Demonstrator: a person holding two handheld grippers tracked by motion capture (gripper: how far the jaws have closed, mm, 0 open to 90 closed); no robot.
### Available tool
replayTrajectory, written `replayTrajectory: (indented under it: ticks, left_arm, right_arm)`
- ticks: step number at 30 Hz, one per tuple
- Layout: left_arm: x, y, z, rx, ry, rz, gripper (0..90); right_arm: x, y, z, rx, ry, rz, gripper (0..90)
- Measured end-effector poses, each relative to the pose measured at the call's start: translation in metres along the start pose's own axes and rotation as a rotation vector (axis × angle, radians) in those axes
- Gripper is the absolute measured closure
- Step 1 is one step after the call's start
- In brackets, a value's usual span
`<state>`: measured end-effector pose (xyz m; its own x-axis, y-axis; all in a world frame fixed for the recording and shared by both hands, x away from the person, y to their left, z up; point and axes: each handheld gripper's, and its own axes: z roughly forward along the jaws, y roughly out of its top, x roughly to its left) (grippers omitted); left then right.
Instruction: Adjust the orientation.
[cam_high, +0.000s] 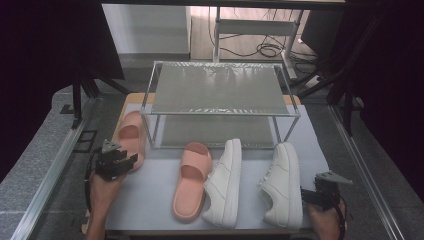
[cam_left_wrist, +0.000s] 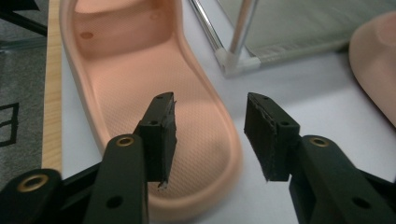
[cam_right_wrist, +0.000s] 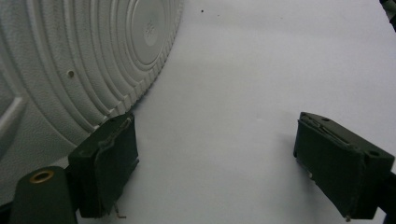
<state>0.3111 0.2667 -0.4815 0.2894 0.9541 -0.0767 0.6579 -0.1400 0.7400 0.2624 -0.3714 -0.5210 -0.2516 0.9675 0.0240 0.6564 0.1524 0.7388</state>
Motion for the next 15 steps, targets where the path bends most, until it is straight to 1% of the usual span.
replayTrajectory:
  ticks: [5,6,10,12,14,15]
  left_arm:
    - [0.005,0.008,0.008,-0.004,0.003,-0.014,56.9]
    - [0.006,0.010,0.010,-0.004,-0.003,-0.019,57.5]
    - [0.008,0.018,0.019,0.000,0.000,-0.022,59.6]
    - [0.008,0.023,0.024,0.001,0.010,-0.012,59.9]
    - [0.007,0.028,0.029,0.000,0.031,0.002,60.0]
    - [0.007,0.028,0.029,0.000,0.031,0.002,60.6]
  right_arm:
    - [0.000,0.000,0.000,0.000,0.000,0.000,13.7]
    - [0.000,0.000,0.000,0.000,0.000,0.000,13.8]
    - [0.000,0.000,0.000,0.000,0.000,0.001,13.8]
    - [0.000,0.000,0.000,0.000,0.000,0.000,13.8]
    - [0.000,0.000,0.000,0.000,0.000,0.000,13.8]
    - [0.000,0.000,0.000,0.000,0.000,-0.001,13.8]
